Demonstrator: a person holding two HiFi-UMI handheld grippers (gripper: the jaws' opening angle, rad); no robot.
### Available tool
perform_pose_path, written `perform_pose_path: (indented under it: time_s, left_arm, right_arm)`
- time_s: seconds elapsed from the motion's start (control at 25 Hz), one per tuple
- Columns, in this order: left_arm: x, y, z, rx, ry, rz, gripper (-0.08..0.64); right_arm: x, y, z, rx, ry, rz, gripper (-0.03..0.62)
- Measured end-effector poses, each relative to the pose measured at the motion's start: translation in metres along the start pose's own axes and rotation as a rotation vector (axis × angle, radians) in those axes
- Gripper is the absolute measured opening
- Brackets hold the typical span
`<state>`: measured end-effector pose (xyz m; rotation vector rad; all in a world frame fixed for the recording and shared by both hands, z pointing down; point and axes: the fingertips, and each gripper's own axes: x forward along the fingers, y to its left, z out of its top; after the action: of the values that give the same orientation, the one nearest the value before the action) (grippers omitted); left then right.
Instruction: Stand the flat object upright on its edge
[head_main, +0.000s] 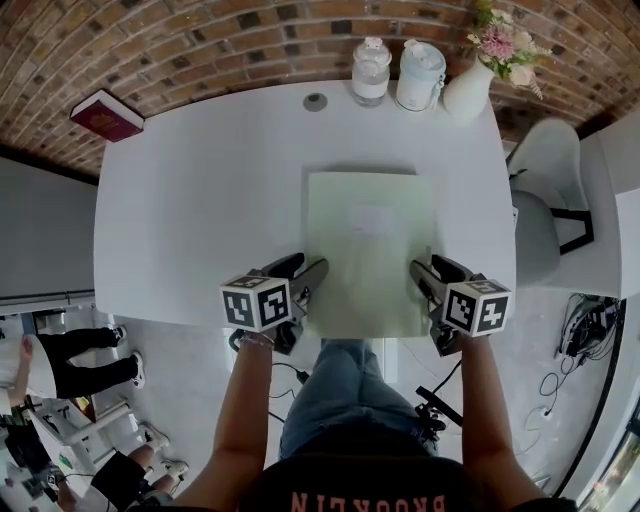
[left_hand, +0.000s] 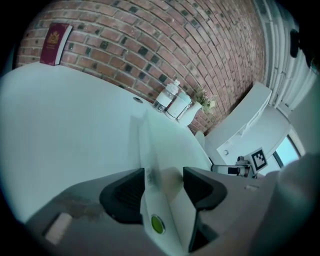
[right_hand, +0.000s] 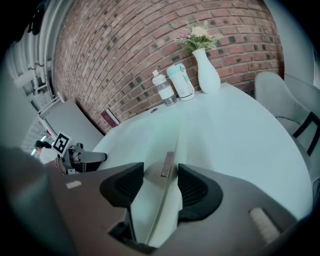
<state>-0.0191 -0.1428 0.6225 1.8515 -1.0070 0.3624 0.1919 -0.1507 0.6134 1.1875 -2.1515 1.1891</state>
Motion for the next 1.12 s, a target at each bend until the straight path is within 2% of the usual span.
perform_pose_path:
  time_s: [0.12,0.32,0.56,0.76,1.12]
  left_arm:
    - [0.002,0.002,-0.002,-0.067,0.02,-0.029,0.25]
    - [0.004,-0.001,0.0,-0.088,0.054,-0.053,0.242]
    - [0.001,-0.007,0.006,-0.05,0.076,-0.025,0.238]
    - [-0.004,-0.013,0.02,-0.012,0.071,-0.024,0.238]
    - [-0.018,-0.018,0.048,-0.006,0.003,-0.019,0.238]
  right_arm:
    - [0.003,0.0,-0.001,0.012,0.036,0.011,0.224]
    - [0.004,0.0,-0.002,0.024,0.063,-0.007,0.227]
    - [0.003,0.001,-0.002,0.025,0.096,-0.029,0.213]
    - [-0.002,0.008,0.009,0.002,0.082,-0.04,0.21]
    - [-0.01,0.026,0.039,-0.034,0.023,-0.06,0.204]
